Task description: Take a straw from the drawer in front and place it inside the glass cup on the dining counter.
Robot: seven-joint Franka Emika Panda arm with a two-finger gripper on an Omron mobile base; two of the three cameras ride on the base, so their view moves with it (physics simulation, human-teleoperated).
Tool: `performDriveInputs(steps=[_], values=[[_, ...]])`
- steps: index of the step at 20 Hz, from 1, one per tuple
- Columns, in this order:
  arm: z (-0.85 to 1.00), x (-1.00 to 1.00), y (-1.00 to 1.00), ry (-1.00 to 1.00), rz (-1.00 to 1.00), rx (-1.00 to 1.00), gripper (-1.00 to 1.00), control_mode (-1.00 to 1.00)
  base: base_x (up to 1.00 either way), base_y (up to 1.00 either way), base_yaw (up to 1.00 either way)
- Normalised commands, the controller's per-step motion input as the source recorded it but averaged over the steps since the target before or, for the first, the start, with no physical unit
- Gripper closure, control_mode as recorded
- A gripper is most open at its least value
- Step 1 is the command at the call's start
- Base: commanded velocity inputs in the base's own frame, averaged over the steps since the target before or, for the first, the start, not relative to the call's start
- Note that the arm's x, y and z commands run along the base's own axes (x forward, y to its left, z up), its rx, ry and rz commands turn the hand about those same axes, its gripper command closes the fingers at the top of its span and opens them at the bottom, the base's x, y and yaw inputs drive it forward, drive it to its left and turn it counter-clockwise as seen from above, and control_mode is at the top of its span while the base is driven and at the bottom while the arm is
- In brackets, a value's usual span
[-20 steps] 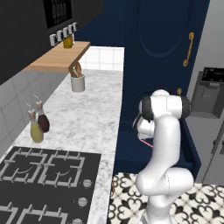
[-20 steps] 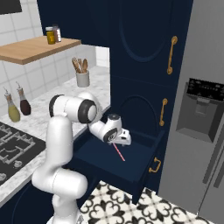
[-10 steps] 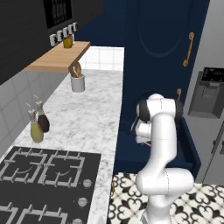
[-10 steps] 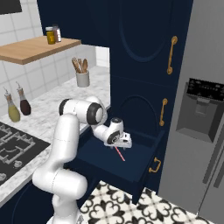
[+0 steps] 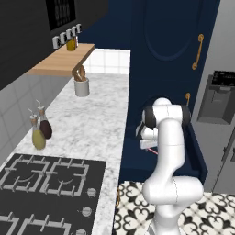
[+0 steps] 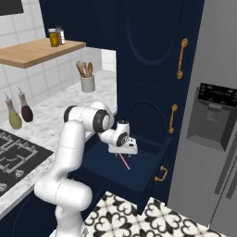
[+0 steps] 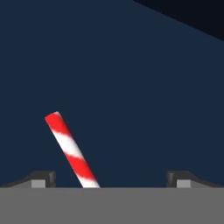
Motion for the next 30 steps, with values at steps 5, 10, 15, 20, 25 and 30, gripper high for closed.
performDriveInputs(steps=[5,10,15,20,25,30], values=[[-0.2,0.0,-0.11,0.01,0.0,0.0,1.0,-1.0,0.0,0.0,0.0],[-0.02,0.0,-0.21,0.0,0.0,0.0,1.0,-1.0,0.0,0.0,0.0],[0.16,-0.11,-0.09,-0.01,0.0,0.03,1.0,-1.0,0.0,0.0,0.0],[1.0,-0.73,-0.04,-0.11,0.0,0.16,1.0,-1.0,0.0,0.0,0.0],[1.0,-0.6,0.0,-0.05,0.0,0.16,1.0,-1.0,0.0,0.0,0.0],[1.0,-0.11,0.04,0.0,0.0,0.08,1.0,-1.0,0.0,0.0,0.0]])
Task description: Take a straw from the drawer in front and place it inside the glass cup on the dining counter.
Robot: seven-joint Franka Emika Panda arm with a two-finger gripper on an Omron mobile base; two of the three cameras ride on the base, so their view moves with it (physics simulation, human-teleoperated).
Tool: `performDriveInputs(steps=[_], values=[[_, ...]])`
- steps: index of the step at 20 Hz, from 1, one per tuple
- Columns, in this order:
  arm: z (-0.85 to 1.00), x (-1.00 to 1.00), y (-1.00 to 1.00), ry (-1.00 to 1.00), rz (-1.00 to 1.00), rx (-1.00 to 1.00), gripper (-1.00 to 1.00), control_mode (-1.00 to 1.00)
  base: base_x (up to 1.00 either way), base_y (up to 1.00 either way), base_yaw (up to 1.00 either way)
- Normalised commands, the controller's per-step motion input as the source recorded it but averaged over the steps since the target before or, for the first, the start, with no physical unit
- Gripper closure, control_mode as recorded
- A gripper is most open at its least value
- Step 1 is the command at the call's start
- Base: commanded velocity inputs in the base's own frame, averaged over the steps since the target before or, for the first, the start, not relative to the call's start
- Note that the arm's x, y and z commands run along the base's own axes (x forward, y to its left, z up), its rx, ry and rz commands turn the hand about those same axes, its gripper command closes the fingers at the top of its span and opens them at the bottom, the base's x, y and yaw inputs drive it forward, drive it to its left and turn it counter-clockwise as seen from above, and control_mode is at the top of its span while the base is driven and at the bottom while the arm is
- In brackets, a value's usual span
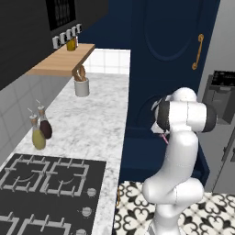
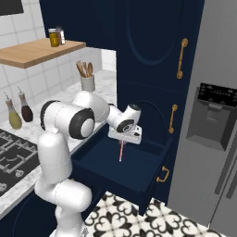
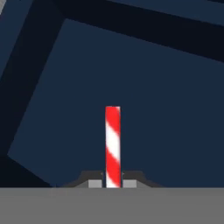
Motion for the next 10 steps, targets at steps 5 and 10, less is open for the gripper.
performDriveInputs(steps=[5,10], values=[[1.0,0.0,0.13,0.01,0.0,0.05,1.0,-1.0,0.0,0.0,0.0],[1.0,-0.21,0.18,0.04,-0.01,0.03,1.0,-1.0,0.0,0.0,0.0]])
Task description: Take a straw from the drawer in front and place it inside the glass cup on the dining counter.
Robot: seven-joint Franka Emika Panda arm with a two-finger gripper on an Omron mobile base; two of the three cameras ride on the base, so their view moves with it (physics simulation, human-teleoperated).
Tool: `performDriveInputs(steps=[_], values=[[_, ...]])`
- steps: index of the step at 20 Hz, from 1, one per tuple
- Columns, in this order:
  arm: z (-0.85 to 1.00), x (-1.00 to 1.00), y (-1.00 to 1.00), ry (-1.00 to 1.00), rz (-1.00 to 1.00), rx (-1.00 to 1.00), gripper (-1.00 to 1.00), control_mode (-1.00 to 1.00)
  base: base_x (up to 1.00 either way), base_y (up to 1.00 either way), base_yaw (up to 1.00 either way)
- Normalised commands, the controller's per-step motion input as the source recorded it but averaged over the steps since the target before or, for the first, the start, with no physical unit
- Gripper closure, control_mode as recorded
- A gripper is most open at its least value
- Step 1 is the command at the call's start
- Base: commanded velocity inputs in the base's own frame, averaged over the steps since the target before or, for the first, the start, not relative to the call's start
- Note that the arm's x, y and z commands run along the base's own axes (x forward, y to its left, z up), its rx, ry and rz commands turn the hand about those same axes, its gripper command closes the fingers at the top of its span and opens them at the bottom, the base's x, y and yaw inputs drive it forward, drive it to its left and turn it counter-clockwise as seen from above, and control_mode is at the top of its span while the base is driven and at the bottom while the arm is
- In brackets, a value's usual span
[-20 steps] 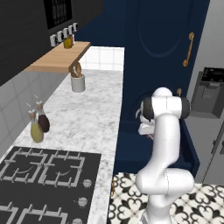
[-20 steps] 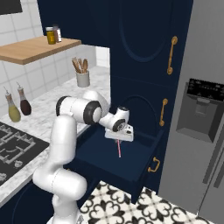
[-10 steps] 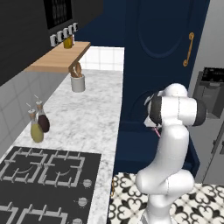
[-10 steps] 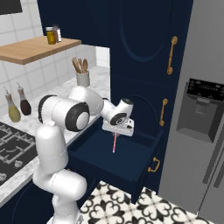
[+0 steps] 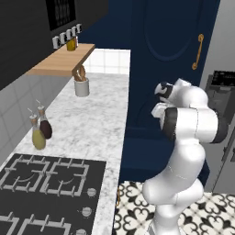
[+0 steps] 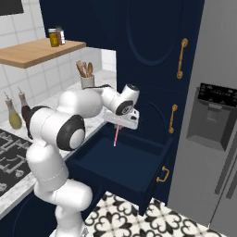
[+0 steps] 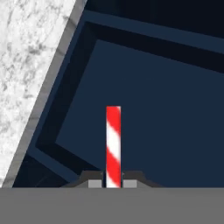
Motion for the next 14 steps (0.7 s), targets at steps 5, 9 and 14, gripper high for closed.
performDriveInputs(steps=[5,9,14], values=[[1.0,-0.71,0.26,-0.2,-0.01,-0.1,1.0,-1.0,0.0,0.0,0.0],[0.98,-0.72,0.31,-0.35,-0.01,-0.23,1.0,-1.0,0.0,0.0,0.0],[0.7,-0.58,0.2,-0.22,0.0,-0.18,1.0,-1.0,0.0,0.0,0.0]])
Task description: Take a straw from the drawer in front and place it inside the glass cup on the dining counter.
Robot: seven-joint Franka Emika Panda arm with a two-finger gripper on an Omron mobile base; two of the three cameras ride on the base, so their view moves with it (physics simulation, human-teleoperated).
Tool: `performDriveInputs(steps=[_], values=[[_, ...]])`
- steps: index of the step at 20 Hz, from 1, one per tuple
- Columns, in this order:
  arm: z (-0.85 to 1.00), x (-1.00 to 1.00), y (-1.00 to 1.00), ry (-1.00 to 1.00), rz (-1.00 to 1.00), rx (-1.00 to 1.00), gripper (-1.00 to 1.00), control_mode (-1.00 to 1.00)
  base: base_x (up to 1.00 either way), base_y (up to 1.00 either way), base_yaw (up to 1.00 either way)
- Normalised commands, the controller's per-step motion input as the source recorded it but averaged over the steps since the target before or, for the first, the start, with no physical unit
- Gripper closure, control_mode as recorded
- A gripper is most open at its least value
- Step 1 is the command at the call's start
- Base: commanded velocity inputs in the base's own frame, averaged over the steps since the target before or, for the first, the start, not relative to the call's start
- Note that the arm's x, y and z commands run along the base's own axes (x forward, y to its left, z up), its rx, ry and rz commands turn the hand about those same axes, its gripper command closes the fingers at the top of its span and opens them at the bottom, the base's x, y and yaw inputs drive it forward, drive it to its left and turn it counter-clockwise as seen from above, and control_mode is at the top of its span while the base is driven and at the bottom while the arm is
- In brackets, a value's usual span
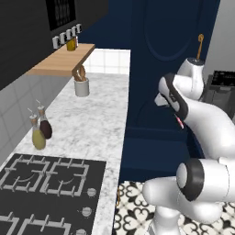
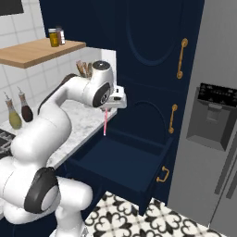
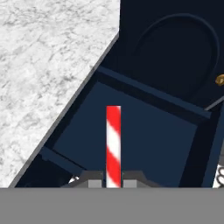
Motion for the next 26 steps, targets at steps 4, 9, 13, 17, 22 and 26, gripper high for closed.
performDriveInputs(steps=[4,9,13,17,22,26], values=[[0.34,-0.58,0.25,-0.14,0.0,-0.13,1.0,-1.0,0.0,0.0,0.0],[0.02,-0.38,0.09,-0.02,0.0,-0.03,1.0,-1.0,0.0,0.0,0.0],[0.0,0.0,0.0,0.0,0.0,0.0,1.0,1.0,-0.95,-0.01,-0.02],[0.0,0.0,0.0,0.0,0.0,0.0,1.0,1.0,-0.98,-0.39,-0.22],[0.0,0.0,0.0,0.0,0.0,0.0,1.0,1.0,-0.1,-0.41,-0.8],[0.0,0.0,0.0,0.0,0.0,0.0,1.0,1.0,0.0,-0.26,-0.92]])
